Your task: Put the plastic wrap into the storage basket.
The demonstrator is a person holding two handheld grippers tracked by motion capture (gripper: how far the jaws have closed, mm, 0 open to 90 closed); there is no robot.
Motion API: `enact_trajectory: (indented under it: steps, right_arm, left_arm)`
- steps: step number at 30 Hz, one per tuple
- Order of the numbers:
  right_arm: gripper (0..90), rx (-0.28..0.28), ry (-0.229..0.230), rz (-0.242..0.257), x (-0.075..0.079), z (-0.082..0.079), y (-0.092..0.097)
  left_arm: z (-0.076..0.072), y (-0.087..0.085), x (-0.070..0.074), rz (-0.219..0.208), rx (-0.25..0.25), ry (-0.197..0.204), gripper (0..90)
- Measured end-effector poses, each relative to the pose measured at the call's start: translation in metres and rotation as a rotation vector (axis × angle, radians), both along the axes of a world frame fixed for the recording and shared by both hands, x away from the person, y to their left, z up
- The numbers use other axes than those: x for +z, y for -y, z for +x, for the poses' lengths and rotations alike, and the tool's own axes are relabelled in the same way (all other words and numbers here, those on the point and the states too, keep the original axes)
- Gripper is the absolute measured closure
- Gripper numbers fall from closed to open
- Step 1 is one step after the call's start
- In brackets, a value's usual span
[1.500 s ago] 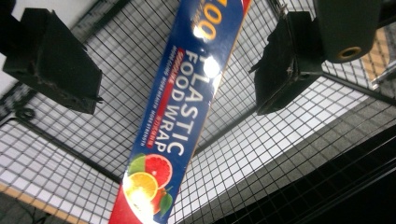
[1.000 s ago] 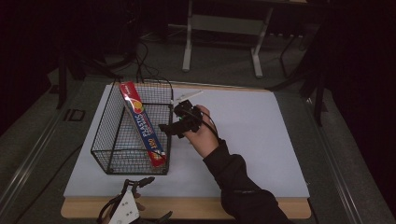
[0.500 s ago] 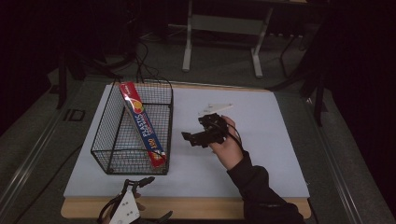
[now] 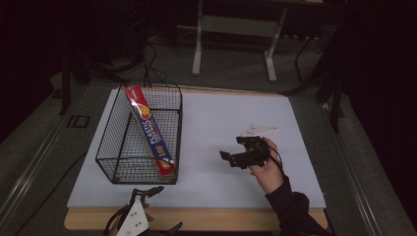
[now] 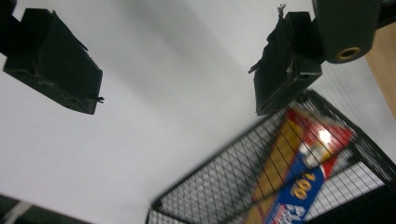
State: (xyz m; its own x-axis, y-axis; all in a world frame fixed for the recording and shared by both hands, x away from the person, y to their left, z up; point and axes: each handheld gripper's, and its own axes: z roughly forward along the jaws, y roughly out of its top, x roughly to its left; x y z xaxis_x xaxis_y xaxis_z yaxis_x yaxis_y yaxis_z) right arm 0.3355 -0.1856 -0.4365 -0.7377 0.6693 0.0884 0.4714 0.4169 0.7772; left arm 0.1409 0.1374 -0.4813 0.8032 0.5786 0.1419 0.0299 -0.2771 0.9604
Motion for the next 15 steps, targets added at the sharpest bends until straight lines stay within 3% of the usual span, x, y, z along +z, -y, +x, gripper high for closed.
enact_trajectory:
  steps: [7,15]
  right_arm:
    - [15.2,-0.035,0.002,0.018,-0.018,-0.010,0.024]
    - [15.3,-0.053,0.034,-0.006,-0.036,-0.018,0.041]
  left_arm:
    - [0.000,0.000,0.000,0.003,0.002,0.000,0.1]
    - [-0.001,0.000,0.000,0.005,0.001,0.005,0.1]
